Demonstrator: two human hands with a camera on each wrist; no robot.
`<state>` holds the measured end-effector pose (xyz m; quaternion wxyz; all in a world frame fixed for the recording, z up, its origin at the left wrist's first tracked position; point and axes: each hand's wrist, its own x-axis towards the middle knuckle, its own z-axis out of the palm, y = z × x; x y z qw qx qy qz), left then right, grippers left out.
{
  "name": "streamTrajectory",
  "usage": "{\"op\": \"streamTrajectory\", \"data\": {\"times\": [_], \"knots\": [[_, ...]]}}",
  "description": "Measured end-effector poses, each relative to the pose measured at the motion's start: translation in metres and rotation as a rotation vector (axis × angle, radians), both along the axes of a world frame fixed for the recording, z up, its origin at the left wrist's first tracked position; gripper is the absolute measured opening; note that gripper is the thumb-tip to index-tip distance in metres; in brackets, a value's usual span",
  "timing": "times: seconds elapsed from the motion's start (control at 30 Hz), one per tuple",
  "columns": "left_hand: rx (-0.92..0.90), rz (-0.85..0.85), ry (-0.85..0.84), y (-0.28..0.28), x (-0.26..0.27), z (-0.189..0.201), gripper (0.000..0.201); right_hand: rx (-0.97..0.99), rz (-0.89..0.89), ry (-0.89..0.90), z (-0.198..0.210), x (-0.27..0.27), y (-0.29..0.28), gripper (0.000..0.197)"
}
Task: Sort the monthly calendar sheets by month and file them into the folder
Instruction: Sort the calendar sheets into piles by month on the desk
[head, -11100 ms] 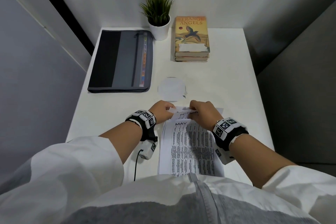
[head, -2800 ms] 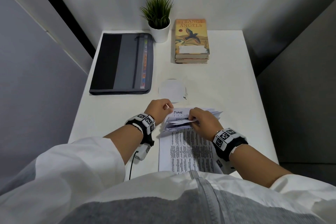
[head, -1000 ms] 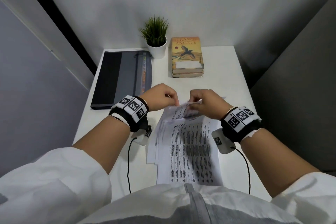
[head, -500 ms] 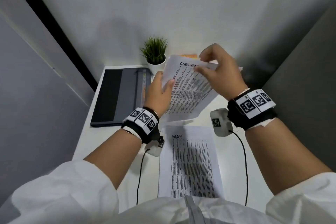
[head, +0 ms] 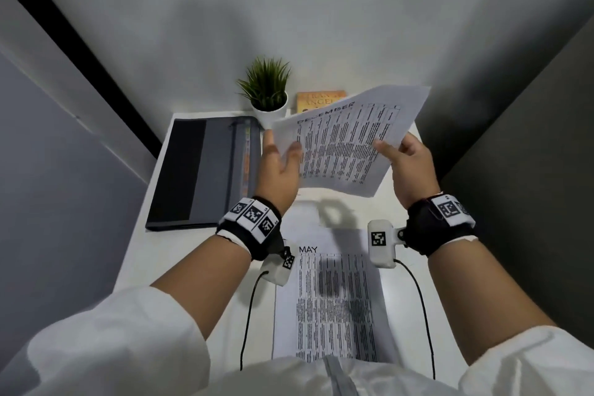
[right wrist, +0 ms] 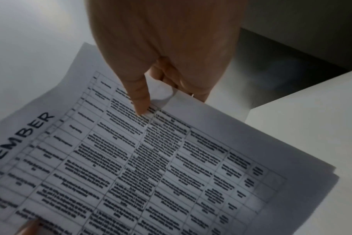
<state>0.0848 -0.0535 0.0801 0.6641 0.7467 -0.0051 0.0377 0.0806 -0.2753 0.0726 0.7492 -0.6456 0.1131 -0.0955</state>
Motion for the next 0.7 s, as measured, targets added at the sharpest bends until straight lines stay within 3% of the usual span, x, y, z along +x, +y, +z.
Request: {"op": "streamTrajectory", "data": {"times": [0.1, 0.17, 0.27, 0.47, 0.53, 0.6, 0.63, 0.7], "knots": [[0.043, -0.010, 0.057, 0.003, -0.003, -0.025, 0.063, -0.014, 0.002, 0.047, -0.022, -0.003, 0.000, 0.029], [0.122, -0.011, 0.101, 0.004, -0.007, -0.047, 0.055, 0.012, -0.004, 0.170, -0.045, -0.007, 0.005, 0.032], [0.242, -0.030, 0.223, -0.002, -0.012, -0.068, 0.061, 0.010, -0.002, 0.323, -0.072, -0.010, 0.014, 0.040], [0.212, 0.024, 0.278, -0.009, 0.009, -0.060, 0.056, -0.039, -0.050, 0.457, -0.078, 0.001, 0.005, 0.039], [0.168, 0.031, 0.254, -0.009, 0.022, -0.051, 0.055, -0.049, -0.060, 0.562, -0.086, -0.003, -0.003, 0.060], [0.113, 0.038, 0.246, -0.009, 0.035, -0.045, 0.054, 0.112, -0.021, 0.616, -0.095, -0.011, -0.002, 0.078], [0.099, 0.042, 0.260, -0.009, 0.040, -0.043, 0.056, 0.232, 0.009, 0.609, -0.099, -0.015, 0.001, 0.073], [0.085, 0.062, 0.292, -0.012, 0.046, -0.042, 0.057, 0.451, 0.035, 0.576, -0.103, -0.022, 0.007, 0.045]]}}
